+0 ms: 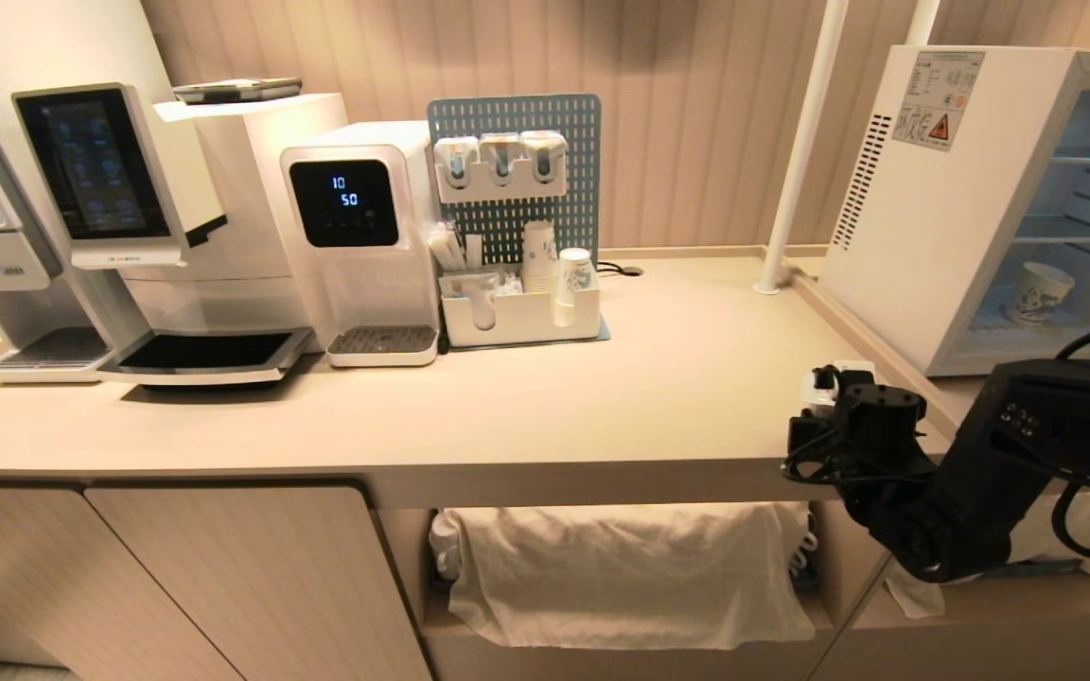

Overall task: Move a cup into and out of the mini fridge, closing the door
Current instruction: Place the yoghurt on the table

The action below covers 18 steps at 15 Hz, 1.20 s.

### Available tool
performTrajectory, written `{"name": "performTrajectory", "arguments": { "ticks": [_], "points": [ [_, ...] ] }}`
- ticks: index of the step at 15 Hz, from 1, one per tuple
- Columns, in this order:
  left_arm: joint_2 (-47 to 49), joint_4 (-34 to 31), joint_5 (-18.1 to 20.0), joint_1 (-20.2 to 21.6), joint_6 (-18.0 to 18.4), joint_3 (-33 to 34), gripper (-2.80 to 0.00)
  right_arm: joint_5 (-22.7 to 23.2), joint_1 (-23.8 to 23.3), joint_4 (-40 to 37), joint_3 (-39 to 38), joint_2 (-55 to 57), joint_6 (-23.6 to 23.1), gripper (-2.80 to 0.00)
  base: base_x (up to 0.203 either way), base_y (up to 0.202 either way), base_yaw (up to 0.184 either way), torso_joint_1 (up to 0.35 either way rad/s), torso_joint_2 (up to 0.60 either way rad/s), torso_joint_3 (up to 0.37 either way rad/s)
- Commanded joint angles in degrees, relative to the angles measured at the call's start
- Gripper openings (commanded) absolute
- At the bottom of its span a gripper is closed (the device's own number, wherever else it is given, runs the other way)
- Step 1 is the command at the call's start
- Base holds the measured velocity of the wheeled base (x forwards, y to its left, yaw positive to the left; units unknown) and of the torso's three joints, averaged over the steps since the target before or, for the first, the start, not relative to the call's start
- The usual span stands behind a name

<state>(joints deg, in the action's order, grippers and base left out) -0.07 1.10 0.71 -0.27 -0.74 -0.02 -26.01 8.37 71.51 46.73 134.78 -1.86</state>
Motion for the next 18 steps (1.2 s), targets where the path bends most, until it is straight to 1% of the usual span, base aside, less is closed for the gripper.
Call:
{"name": "performTrajectory", "arguments": {
  "ticks": [1,3,4,7,12,15,16,18],
  "points": [
    [-0.01,0.05,0.0,0.0,-0.05,0.02,-2.8,-0.09,-2.25,-4.05,5.48,2.34,0.09,-2.8,0.0,0.0,0.0,0.0,0.0,0.0],
    [-0.01,0.05,0.0,0.0,-0.05,0.02,-2.8,0.03,-3.63,-8.08,8.89,3.46,0.33,-2.8,0.0,0.0,0.0,0.0,0.0,0.0],
    [-0.01,0.05,0.0,0.0,-0.05,0.02,-2.8,0.23,-3.8,-8.85,9.32,3.78,0.28,-2.8,0.0,0.0,0.0,0.0,0.0,0.0],
    [-0.01,0.05,0.0,0.0,-0.05,0.02,-2.8,3.02,-3.76,-11.8,11.77,5.09,-0.06,-2.8,0.0,0.0,0.0,0.0,0.0,0.0],
    [-0.01,0.05,0.0,0.0,-0.05,0.02,-2.8,3.25,-3.71,-16.58,15.42,5.98,-0.41,-2.8,0.0,0.0,0.0,0.0,0.0,0.0],
    [-0.01,0.05,0.0,0.0,-0.05,0.01,-2.8,5.35,-3.15,-18.19,16.71,5.49,-3.8,-2.8,0.0,0.0,0.0,0.0,0.0,0.0],
    [-0.01,0.05,0.0,0.0,-0.05,0.02,-2.8,5.53,-3.02,-18.61,17.48,5.76,-5.07,-2.8,0.0,0.0,0.0,0.0,0.0,0.0],
    [-0.01,0.05,0.0,0.0,-0.05,0.02,-2.8,5.61,-2.93,-20.65,19.48,6.3,-6.02,-2.8,0.0,0.0,0.0,0.0,0.0,0.0]
  ]
}}
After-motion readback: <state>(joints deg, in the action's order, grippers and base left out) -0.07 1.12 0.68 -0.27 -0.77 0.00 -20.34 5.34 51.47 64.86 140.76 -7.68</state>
